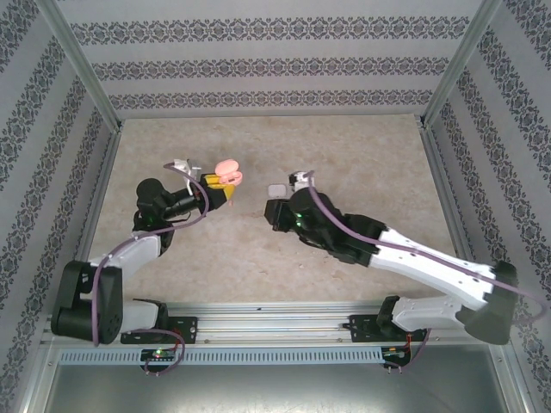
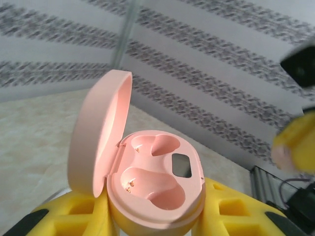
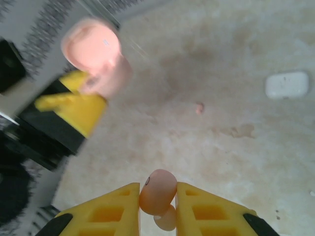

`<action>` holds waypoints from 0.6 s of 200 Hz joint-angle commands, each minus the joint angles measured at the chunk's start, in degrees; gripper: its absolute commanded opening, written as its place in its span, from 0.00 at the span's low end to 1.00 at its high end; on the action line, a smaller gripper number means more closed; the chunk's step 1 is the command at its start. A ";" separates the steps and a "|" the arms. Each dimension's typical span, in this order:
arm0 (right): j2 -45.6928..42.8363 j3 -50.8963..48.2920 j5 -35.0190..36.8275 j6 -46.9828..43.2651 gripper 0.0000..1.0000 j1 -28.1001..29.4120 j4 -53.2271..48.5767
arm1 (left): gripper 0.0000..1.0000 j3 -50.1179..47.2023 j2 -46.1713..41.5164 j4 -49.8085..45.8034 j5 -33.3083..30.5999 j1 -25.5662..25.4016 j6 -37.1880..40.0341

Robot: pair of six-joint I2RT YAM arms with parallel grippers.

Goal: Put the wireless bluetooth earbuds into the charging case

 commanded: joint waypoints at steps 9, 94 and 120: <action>-2.24 3.73 2.35 -4.83 0.21 1.87 -4.18 | 0.12 -1.00 -7.41 -9.75 -2.50 -6.66 12.58; 7.06 16.04 -1.62 -10.91 0.21 5.46 -6.29 | 0.12 -3.48 -16.47 -19.56 -9.73 -12.70 18.20; 9.14 17.21 -1.71 -10.73 0.22 5.38 -5.98 | 0.12 -3.57 -16.78 -19.83 -10.54 -12.75 18.15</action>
